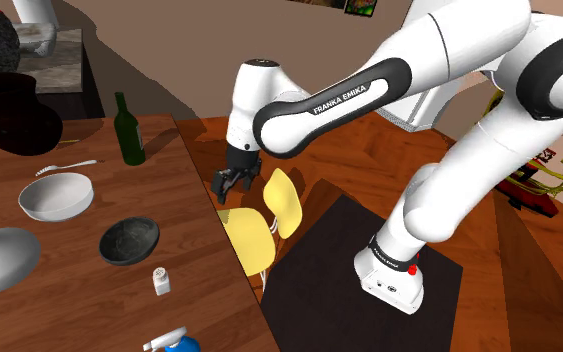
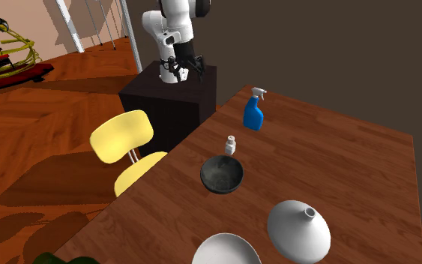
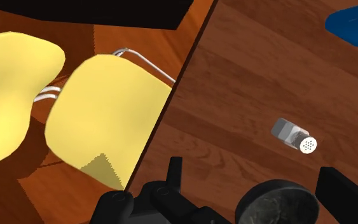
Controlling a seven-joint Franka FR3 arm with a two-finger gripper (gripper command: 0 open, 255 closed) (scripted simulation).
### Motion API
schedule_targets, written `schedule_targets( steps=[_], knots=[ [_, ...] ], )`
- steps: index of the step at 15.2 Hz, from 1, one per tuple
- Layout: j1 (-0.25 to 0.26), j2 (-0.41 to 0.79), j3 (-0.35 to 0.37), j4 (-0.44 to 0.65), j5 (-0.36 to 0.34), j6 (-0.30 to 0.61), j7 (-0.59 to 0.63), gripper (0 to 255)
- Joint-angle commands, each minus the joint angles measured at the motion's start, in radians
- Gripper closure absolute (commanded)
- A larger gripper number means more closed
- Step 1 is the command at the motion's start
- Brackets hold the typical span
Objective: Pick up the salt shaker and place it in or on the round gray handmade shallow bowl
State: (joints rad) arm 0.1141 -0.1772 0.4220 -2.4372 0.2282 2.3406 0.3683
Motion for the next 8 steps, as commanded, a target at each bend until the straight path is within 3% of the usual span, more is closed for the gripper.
schedule_targets(
  steps=[1, 8],
  knots=[
    [0.000, 0.088, 0.025, 0.031, -0.033, 0.055, 0.043, 0],
    [0.054, 0.381, 0.048, 0.178, -0.217, 0.180, 0.236, 0]
  ],
)
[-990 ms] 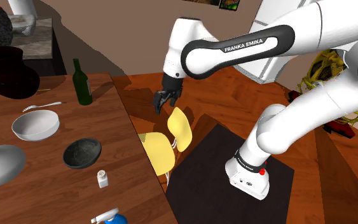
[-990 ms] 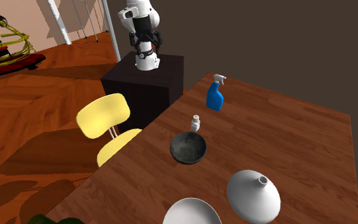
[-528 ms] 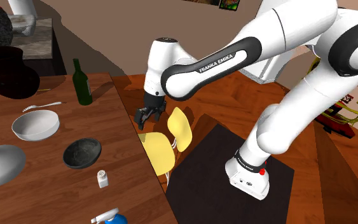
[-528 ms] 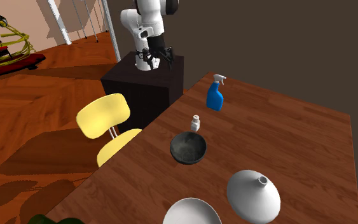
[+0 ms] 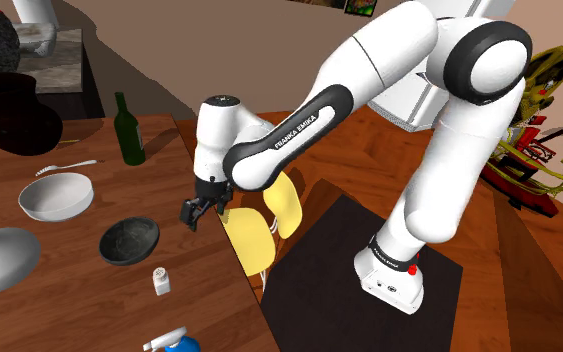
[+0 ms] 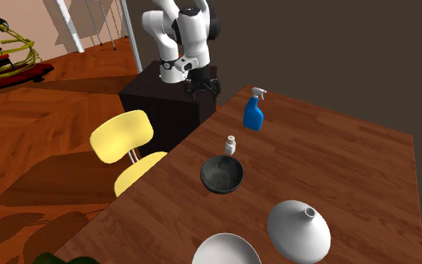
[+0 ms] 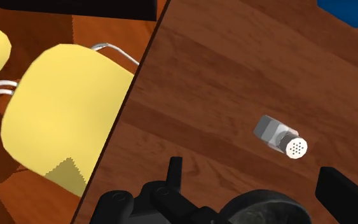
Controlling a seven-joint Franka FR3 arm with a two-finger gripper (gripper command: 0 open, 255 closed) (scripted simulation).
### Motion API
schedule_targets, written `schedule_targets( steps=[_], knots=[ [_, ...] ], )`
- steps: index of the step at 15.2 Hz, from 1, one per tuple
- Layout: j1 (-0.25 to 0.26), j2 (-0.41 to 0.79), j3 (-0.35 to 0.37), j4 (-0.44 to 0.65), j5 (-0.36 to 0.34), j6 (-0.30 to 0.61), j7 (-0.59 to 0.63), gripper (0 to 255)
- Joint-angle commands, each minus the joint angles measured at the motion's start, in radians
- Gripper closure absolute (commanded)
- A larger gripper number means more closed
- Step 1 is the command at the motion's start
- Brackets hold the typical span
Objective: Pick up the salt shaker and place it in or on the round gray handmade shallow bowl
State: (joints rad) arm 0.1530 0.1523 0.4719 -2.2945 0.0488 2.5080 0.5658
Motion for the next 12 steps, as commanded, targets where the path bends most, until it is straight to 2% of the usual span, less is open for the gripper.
schedule_targets(
  steps=[1, 6, 12],
  knots=[
    [0.031, 0.093, -0.008, 0.062, -0.065, 0.023, 0.066, 0],
    [0.127, 0.291, -0.057, 0.212, -0.173, 0.057, 0.173, 0],
    [0.243, 0.519, -0.116, 0.436, -0.242, 0.056, 0.248, 0]
  ],
)
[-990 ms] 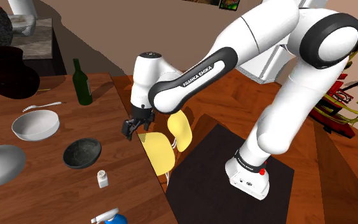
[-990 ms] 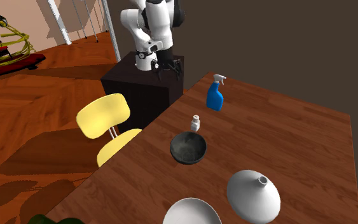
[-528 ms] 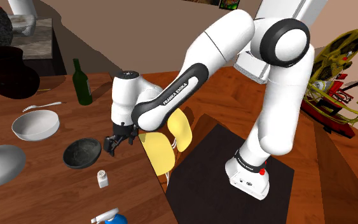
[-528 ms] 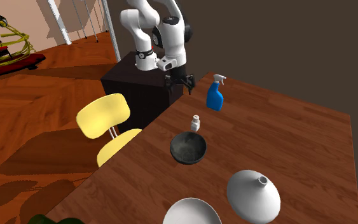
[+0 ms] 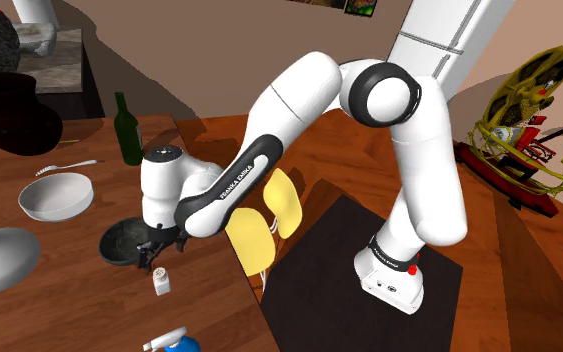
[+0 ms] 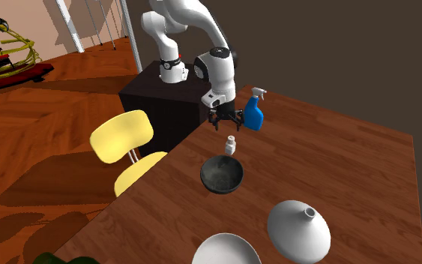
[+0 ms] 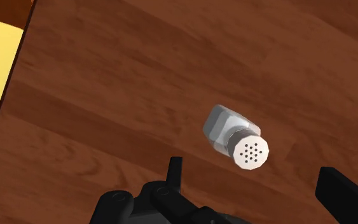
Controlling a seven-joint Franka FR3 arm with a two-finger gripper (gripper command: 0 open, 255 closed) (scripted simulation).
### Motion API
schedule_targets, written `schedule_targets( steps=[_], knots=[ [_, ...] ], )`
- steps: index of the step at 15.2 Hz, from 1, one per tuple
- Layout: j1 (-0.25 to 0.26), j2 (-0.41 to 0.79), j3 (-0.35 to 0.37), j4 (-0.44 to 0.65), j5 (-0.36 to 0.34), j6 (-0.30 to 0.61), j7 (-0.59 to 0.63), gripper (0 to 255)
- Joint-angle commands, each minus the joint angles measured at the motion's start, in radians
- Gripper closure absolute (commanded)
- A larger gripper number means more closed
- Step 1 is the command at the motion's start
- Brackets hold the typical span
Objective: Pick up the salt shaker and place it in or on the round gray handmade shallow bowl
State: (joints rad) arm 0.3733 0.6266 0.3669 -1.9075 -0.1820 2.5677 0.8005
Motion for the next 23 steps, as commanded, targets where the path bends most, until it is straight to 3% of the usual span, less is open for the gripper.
schedule_targets(
  steps=[1, 8, 16, 17, 23],
  knots=[
    [0.030, 0.059, -0.014, 0.064, -0.013, -0.005, 0.016, 0],
    [0.061, 0.148, -0.043, 0.102, -0.037, 0.047, 0.031, 0],
    [0.061, 0.148, -0.043, 0.102, -0.037, 0.047, 0.031, 0],
    [0.061, 0.148, -0.043, 0.102, -0.037, 0.047, 0.031, 255],
    [0.061, 0.148, -0.043, 0.102, -0.037, 0.047, 0.031, 255]
  ],
)
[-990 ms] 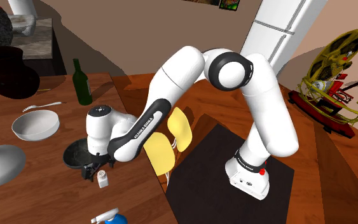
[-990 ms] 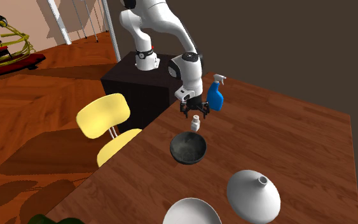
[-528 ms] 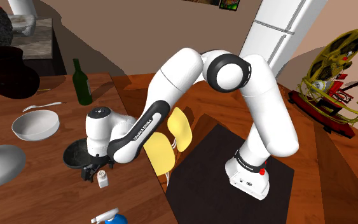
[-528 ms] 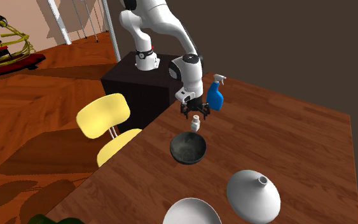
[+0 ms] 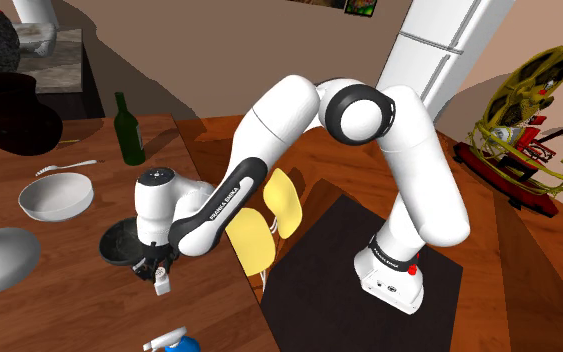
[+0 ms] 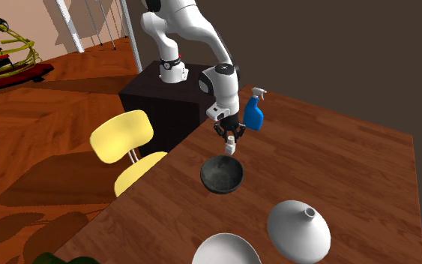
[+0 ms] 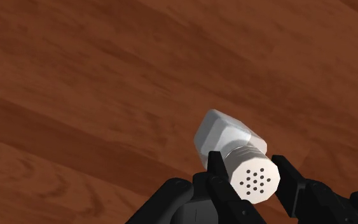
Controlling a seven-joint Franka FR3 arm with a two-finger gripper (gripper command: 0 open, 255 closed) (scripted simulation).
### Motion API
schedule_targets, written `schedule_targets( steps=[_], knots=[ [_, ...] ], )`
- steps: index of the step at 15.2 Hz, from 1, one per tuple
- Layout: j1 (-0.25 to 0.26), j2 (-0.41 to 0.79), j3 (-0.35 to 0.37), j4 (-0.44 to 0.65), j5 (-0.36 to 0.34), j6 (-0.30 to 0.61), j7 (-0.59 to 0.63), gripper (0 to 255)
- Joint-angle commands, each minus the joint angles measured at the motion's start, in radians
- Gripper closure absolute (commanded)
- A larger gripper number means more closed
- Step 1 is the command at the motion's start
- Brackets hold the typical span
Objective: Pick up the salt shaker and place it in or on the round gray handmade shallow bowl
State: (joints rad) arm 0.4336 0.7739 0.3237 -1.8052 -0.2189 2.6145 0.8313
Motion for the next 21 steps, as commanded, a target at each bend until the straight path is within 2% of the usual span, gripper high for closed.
schedule_targets(
  steps=[1, 21],
  knots=[
    [0.000, 0.001, 0.001, 0.000, 0.000, 0.000, 0.000, 255],
    [-0.049, -0.186, 0.065, -0.038, 0.059, -0.148, -0.022, 255]
  ],
)
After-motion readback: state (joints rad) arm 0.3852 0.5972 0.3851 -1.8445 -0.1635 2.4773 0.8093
